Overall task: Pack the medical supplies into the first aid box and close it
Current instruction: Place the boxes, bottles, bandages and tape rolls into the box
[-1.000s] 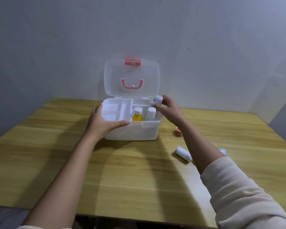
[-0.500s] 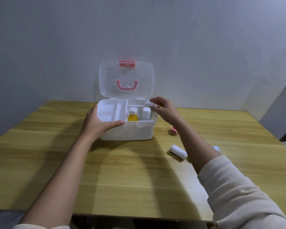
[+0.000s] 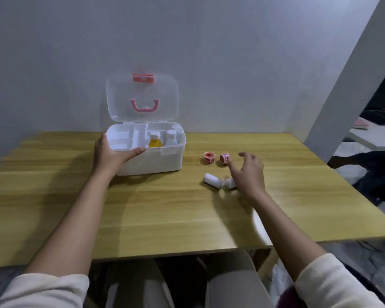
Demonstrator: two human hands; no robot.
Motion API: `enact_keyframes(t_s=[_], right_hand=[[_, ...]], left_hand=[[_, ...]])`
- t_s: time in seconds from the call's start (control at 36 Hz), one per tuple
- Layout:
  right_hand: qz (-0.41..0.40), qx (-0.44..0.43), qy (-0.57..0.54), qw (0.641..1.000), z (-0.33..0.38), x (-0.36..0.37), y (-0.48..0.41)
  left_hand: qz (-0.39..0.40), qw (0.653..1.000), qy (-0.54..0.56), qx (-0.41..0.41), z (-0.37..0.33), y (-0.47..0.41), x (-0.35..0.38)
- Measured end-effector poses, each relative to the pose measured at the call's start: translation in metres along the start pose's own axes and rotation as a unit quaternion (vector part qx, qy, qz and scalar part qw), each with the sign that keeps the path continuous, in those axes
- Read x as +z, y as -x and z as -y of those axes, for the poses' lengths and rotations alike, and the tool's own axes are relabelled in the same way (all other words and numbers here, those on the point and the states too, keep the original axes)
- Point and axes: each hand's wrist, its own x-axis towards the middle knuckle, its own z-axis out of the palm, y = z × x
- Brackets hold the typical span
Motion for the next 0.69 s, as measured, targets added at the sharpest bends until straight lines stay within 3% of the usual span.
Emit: enact_keyframes(t_s=[0.08,0.17,0.44,0.56,0.69], right_hand=[[0.053,0.056,0.077,0.994,-0.003,0.006,0.021],[0.097,0.058,0.093,0.989,0.000,0.013,0.034],[0.198,-0.080,-0.002,0.977,0.015,0.034,0.041],[0.261,-0.141,0.008,0.955,0.022,0.037,0.035],[0.266,-0.157,0.062,0.949,0.028,0.042,0.036]], left_hand=[[0.004,1.000,0.002,-0.007,-0.001,0.001,-0.001],[0.004,1.000,0.006,-0.007,-0.003,0.004,-0.002],[-0.001,1.000,-0.004,-0.004,-0.007,0.011,0.000],[-0.003,1.000,0.000,-0.002,-0.006,0.012,0.000],[-0.012,1.000,0.005,0.001,-0.007,0.014,0.003]])
